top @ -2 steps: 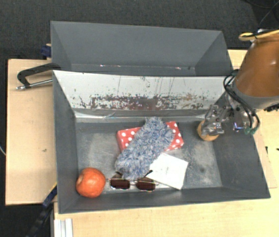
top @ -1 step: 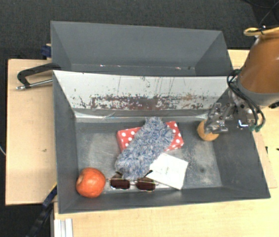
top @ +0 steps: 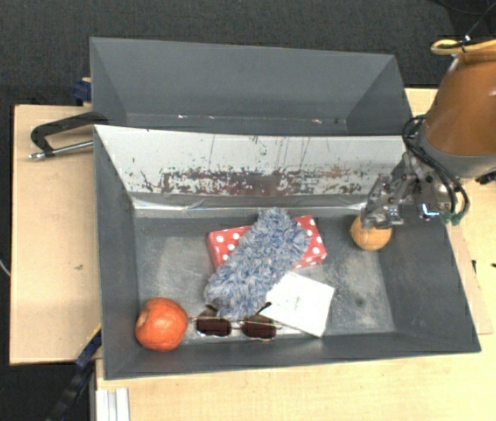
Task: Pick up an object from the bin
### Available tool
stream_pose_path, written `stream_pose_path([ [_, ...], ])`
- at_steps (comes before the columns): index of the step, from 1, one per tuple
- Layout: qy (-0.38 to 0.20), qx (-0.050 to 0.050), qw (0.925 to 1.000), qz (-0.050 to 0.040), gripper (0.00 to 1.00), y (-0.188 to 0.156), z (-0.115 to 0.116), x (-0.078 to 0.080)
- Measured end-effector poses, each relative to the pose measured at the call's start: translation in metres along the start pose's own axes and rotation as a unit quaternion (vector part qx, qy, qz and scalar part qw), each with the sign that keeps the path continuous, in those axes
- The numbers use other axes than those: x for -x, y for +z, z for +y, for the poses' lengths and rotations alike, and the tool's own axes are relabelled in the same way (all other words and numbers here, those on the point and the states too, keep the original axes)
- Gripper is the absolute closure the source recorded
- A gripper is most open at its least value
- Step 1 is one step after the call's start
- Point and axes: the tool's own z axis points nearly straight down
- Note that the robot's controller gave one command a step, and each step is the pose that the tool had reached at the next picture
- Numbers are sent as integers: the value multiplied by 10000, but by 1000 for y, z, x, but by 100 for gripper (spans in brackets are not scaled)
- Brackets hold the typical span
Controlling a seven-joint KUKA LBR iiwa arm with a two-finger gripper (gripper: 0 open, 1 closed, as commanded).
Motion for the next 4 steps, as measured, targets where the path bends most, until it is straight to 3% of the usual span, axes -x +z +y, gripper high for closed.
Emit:
stream_pose_path([
  [1, 52, 4, 10000, 29, 0, 89, 3, -18],
  [2, 53, 4, 10000, 29, 0, 89, 3, -18],
  [3, -33, 6, 10000, 40, 0, 33, 27, 0],
  [4, 40, -42, 10000, 31, 100, 100, 67, 34],
])
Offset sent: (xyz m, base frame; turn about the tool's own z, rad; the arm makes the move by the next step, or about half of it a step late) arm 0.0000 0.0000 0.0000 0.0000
